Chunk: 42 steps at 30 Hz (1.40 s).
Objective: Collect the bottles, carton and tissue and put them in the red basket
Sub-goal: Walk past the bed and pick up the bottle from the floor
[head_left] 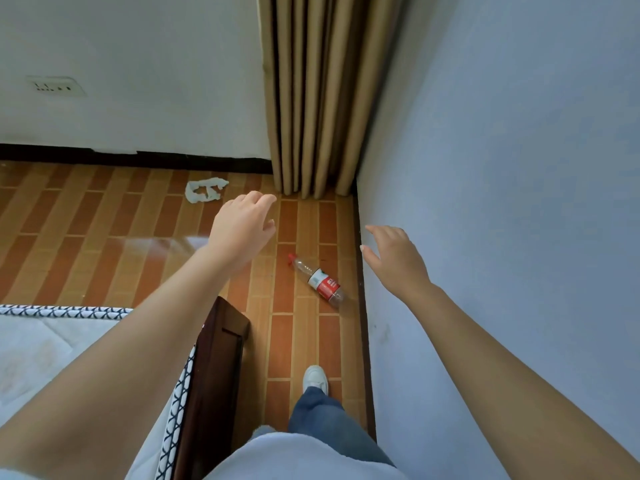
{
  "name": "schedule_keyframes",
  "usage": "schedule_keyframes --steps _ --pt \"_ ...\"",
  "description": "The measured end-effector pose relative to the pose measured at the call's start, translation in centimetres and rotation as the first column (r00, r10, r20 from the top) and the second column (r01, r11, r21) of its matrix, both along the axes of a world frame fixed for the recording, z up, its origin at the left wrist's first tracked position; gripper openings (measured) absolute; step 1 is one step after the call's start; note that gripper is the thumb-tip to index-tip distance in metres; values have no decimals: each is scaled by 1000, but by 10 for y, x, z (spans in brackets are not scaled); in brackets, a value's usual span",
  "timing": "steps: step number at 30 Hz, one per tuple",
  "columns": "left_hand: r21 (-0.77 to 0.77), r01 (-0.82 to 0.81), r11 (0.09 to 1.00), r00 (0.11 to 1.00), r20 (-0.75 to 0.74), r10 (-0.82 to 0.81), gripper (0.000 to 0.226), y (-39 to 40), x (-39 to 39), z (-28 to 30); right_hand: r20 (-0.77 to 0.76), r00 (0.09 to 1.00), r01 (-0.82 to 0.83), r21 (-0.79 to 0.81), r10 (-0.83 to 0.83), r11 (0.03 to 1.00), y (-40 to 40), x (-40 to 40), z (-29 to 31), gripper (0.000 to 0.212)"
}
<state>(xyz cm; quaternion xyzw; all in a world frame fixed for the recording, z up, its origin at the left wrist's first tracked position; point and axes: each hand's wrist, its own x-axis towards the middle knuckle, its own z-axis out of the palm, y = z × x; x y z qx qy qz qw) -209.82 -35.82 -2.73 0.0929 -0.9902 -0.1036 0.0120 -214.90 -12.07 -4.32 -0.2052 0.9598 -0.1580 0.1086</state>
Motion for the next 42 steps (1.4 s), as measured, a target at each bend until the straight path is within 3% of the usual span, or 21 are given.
schedule_keyframes --steps 9,13,18,28,35,42 --pt "36 -6 999 996 90 2 47 -17 -39 -81 99 994 33 45 -38 998 -15 -40 -85 47" --pt "32 10 999 996 88 -13 47 -22 -53 -167 120 991 58 16 -59 998 -22 -53 -167 51" --pt "47 18 999 995 100 -23 46 -25 -62 -314 128 988 81 39 -85 996 -35 -66 -297 57" --pt "59 29 998 975 217 -41 48 -30 -82 -576 199 979 8 139 -36 990 -50 -105 -549 69" --pt "12 1 1000 944 330 -5 52 -30 -82 -687 249 966 34 137 -68 990 -55 -120 -656 75" --pt "35 14 999 836 548 -31 58 -23 -68 -758 222 971 53 185 -94 981 -57 -119 -711 89"
